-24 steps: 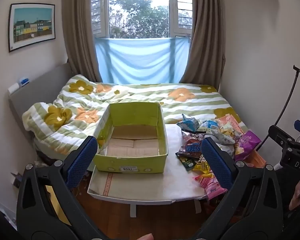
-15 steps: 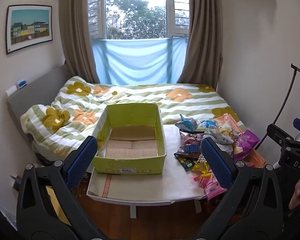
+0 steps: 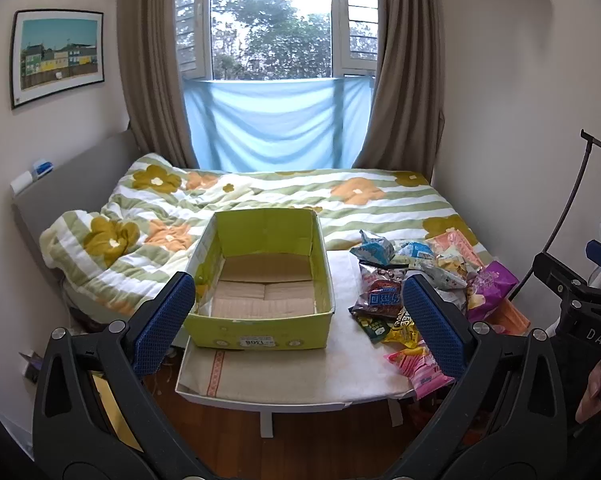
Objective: Organize snacks
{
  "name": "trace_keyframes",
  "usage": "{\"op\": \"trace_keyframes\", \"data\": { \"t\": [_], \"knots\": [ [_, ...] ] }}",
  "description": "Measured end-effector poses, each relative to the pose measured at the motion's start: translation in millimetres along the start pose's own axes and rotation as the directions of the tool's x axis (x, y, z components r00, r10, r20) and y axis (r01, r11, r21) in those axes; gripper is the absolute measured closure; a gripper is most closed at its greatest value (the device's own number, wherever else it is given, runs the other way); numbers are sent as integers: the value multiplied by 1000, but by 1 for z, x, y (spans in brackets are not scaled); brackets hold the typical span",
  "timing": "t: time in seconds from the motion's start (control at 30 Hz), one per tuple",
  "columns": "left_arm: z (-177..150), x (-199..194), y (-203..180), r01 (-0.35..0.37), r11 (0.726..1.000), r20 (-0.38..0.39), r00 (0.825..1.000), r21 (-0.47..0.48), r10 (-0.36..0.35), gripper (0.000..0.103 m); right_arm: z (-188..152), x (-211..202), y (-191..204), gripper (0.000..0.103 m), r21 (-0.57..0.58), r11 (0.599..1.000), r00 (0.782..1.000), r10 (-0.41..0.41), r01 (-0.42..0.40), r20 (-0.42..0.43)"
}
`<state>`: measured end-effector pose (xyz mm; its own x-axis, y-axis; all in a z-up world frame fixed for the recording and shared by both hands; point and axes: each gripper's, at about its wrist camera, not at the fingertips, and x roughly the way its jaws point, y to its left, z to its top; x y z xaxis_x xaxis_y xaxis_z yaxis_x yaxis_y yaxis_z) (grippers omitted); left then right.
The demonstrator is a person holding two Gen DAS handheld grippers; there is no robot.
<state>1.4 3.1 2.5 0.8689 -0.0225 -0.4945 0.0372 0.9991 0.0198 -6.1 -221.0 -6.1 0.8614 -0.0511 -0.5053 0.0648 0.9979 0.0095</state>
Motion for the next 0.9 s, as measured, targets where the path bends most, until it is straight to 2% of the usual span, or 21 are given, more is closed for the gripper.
{"op": "trace_keyframes", "data": {
  "t": [0.9],
  "knots": [
    [1, 3, 0, 15, 1000, -29, 999, 5, -15, 0, -6, -1, 4, 0, -7, 1000, 1000, -12, 12, -3]
  ]
}}
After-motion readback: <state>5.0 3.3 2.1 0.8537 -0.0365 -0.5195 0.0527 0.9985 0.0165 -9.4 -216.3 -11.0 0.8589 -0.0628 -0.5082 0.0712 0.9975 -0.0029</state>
